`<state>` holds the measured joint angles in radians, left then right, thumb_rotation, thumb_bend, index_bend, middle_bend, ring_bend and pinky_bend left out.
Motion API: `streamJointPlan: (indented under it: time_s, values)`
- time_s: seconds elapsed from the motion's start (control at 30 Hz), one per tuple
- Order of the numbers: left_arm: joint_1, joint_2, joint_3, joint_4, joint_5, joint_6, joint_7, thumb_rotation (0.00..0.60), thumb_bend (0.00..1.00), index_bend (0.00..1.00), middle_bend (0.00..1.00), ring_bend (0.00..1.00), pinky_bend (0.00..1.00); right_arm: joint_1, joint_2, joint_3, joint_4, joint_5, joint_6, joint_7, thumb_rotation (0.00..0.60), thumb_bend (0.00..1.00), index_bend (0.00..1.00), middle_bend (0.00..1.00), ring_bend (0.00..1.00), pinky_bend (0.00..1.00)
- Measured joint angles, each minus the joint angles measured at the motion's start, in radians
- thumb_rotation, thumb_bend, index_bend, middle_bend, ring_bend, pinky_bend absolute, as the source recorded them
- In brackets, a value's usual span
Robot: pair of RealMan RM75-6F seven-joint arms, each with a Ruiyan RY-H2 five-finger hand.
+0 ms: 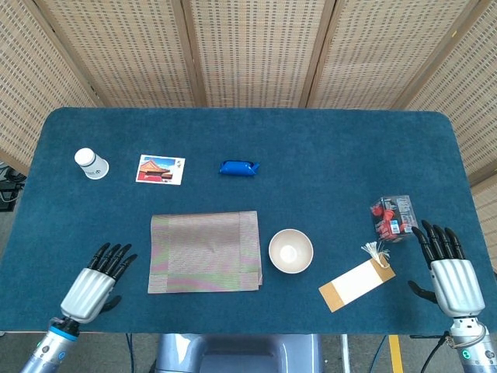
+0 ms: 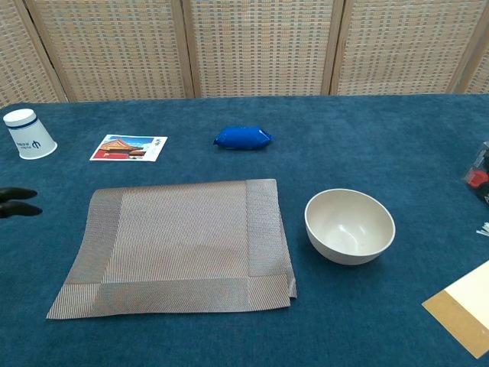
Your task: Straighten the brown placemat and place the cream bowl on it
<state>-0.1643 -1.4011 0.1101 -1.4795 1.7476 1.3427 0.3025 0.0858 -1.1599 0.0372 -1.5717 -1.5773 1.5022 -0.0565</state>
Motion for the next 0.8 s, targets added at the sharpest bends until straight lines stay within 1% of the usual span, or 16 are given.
streamJointPlan:
  time_s: [0.13,0.4,0.8]
  values:
    - [-0.009,-0.042,0.001,0.029,-0.004,-0.023,0.023,0.6,0.19,0.17,0.0,0.0,0.0,0.0,0.002,-0.001,-0.003,-0.003,0.002,0.005,0.6,0.07,0.07,0.0,0.0,0.0]
    - [-0.021,-0.124,-0.019,0.087,-0.026,-0.035,0.055,0.6,0.18,0.14,0.0,0.0,0.0,0.0,0.007,-0.003,-0.005,-0.006,0.002,0.023,0.6,0.07,0.07,0.0,0.0,0.0]
    - [-0.046,-0.179,-0.036,0.103,-0.067,-0.075,0.122,0.6,0.18,0.14,0.0,0.0,0.0,-0.003,0.02,0.003,-0.009,-0.001,0.01,0.069,0.6,0.07,0.07,0.0,0.0,0.0]
